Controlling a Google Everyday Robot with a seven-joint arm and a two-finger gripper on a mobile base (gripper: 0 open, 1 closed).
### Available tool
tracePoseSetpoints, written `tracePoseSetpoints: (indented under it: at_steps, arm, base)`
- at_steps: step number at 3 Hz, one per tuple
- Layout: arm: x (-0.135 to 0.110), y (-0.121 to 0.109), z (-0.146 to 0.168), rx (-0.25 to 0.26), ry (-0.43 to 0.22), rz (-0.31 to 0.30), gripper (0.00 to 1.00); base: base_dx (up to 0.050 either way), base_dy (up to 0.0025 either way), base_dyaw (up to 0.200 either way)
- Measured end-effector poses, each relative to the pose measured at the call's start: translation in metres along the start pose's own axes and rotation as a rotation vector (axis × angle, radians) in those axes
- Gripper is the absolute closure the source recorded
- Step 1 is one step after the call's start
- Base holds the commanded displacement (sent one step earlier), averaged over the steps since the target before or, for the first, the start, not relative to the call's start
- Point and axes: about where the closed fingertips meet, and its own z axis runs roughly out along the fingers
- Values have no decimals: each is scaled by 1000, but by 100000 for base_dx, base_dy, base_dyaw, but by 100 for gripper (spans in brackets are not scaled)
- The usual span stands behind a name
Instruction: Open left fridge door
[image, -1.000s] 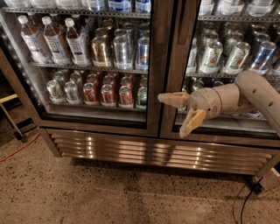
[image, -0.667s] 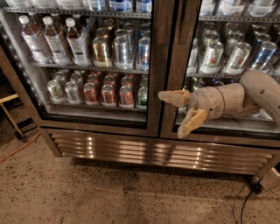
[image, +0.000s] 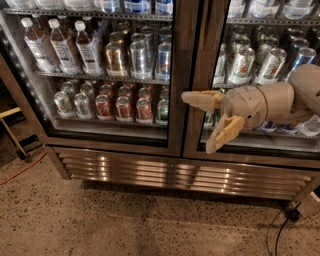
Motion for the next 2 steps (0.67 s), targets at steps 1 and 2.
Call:
tracePoseSetpoints:
  at_steps: [1, 2]
  arm:
    - [-1, -2, 1, 84, -35, -11, 0]
    - [-9, -1, 4, 221, -112, -56, 0]
  base:
    - [0, 0, 0]
    - [0, 0, 0]
